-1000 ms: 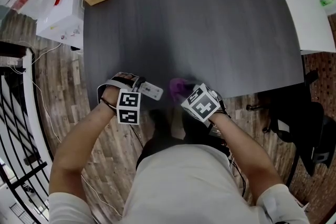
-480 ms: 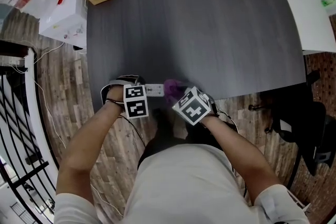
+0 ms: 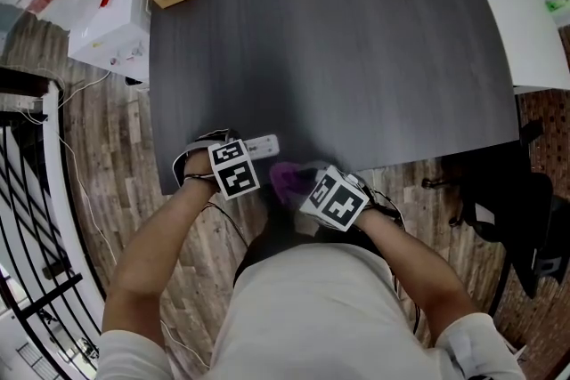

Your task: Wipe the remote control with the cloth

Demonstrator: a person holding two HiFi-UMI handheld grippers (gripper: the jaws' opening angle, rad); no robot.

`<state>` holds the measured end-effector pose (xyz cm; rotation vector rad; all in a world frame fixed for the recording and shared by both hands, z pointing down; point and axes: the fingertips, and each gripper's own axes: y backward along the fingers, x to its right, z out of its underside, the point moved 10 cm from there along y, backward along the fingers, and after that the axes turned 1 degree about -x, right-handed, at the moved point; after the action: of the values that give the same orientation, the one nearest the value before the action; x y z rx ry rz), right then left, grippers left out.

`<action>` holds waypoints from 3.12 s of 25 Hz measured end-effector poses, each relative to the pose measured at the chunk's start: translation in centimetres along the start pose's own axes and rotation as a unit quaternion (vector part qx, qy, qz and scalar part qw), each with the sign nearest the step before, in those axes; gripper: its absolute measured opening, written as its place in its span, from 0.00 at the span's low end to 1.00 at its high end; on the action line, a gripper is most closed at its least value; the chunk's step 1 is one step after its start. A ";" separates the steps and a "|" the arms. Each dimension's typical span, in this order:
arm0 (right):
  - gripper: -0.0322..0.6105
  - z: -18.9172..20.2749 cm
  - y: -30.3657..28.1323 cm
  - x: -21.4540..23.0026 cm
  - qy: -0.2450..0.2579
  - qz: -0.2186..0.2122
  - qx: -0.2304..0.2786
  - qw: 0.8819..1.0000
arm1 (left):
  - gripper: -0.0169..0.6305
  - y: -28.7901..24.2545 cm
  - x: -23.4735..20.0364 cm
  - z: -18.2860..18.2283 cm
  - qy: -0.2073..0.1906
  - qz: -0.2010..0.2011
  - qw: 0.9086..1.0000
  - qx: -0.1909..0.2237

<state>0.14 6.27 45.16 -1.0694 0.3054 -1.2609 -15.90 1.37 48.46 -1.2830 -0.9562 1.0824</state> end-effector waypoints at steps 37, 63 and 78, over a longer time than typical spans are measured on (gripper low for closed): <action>0.25 -2.5 -1.6 6.0 -0.018 0.137 0.013 0.990 | 0.24 -1.7 2.7 2.0 0.527 0.127 0.774 0.326; 0.24 3.4 3.0 2.8 -0.027 0.058 0.034 0.997 | 0.32 3.7 -0.2 1.9 0.259 -0.030 0.916 0.304; 0.25 5.2 5.7 4.2 -0.087 0.114 0.062 0.988 | 0.54 0.9 0.8 -5.3 -0.583 -0.074 0.809 -0.001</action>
<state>8.73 4.71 44.82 -0.9994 0.2064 -0.9630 -10.66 0.86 47.15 -0.3897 -1.9048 1.7607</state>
